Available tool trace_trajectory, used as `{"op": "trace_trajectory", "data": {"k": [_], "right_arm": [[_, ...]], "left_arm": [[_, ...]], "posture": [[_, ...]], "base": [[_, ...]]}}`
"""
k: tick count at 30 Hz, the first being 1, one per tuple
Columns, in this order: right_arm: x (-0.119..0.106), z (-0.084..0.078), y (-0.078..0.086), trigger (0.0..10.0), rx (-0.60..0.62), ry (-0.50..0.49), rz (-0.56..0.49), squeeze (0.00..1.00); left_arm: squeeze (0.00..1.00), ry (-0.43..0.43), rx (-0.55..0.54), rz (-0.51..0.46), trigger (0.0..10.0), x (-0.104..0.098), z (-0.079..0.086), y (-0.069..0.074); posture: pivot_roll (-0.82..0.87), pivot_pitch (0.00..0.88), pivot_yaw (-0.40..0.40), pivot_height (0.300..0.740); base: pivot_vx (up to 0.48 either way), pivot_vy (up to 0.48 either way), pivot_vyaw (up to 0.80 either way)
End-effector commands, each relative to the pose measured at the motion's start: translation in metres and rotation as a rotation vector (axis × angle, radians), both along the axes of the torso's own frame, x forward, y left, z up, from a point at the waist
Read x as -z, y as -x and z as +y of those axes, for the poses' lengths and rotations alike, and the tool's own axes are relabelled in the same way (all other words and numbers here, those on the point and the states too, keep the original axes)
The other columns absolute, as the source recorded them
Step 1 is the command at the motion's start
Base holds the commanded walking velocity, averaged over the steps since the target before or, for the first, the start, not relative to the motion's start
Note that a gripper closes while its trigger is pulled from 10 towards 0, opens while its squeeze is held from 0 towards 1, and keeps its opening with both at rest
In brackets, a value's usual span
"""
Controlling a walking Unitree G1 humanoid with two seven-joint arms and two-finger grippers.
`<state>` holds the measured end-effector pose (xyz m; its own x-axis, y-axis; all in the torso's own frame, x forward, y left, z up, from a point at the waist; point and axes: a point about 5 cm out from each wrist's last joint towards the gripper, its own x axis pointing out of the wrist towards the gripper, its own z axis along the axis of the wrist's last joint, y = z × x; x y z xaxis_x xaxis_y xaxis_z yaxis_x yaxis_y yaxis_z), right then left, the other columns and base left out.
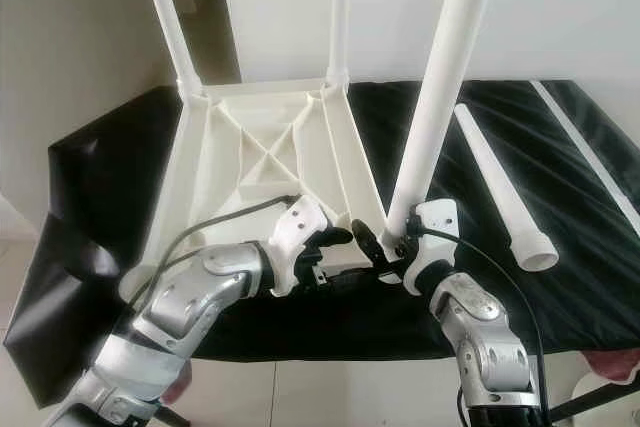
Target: Building children table
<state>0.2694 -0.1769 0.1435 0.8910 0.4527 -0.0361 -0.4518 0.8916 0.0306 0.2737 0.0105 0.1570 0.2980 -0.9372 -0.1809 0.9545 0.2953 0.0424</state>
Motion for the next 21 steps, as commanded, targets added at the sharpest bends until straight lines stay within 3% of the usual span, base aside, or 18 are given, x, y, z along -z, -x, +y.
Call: {"op": "trace_trajectory", "data": {"k": [1, 4, 8, 17, 21], "right_arm": [[-0.003, -0.008, -0.002, 10.0, -0.032, 0.018, -0.013, 0.00], [-0.014, -0.020, -0.004, 10.0, -0.101, 0.099, -0.047, 0.00], [-0.017, -0.024, -0.007, 10.0, -0.141, 0.139, -0.053, 0.00], [-0.019, -0.028, -0.011, 10.0, -0.205, 0.161, -0.047, 0.00], [-0.018, -0.028, -0.016, 10.0, -0.271, 0.186, -0.043, 0.00]], "left_arm": [[0.00, -0.014, 0.078, 0.005, 10.0, 0.003, 0.000, 0.006], [0.00, -0.011, 0.140, 0.002, 10.0, 0.002, 0.005, 0.009], [0.00, 0.000, 0.147, -0.011, 10.0, -0.001, 0.012, 0.008], [0.00, 0.038, 0.167, -0.010, 10.0, -0.008, 0.023, 0.011], [0.00, -0.001, 0.214, -0.041, 10.0, 0.000, 0.021, 0.025]], "posture": [[-0.07, 0.000, 0.017, 0.740], [-0.07, 0.000, 0.021, 0.740], [-0.06, 0.000, 0.014, 0.740], [-0.04, 0.000, -0.004, 0.740], [-0.03, 0.000, -0.009, 0.740]], "base": [[0.000, 0.000, 0.00], [0.000, 0.000, 0.00], [0.000, 0.000, 0.00], [0.000, 0.000, 0.00], [0.000, 0.000, 0.00]]}}
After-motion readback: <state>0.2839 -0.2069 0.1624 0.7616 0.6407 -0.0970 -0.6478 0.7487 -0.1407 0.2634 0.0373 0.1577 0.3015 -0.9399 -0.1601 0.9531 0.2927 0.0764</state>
